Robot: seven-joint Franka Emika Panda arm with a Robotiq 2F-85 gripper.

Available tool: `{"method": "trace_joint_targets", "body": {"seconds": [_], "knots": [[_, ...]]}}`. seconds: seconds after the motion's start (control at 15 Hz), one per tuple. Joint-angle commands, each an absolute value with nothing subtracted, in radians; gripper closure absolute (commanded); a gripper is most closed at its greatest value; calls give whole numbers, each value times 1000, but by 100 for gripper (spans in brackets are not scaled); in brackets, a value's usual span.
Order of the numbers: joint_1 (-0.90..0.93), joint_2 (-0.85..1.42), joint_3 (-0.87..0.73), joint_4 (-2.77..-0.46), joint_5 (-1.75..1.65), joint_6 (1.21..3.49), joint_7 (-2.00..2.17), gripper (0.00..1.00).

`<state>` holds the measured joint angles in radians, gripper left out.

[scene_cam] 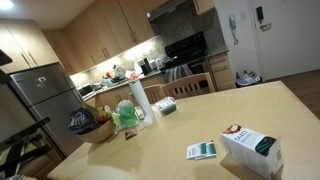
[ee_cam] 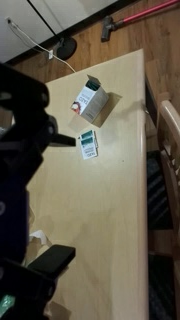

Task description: Pick the object on the table and put it in the box

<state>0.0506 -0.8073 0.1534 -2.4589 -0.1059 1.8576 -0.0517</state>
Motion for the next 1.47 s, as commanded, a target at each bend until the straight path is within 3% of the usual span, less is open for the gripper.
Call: {"method": "trace_joint_targets", "body": {"seconds": [0.0,1.4], "knots": [[72,-804,139,-2457,-119,1854,-39,0],[52,-788,104,-2439,-131,1901,-49,0]]}}
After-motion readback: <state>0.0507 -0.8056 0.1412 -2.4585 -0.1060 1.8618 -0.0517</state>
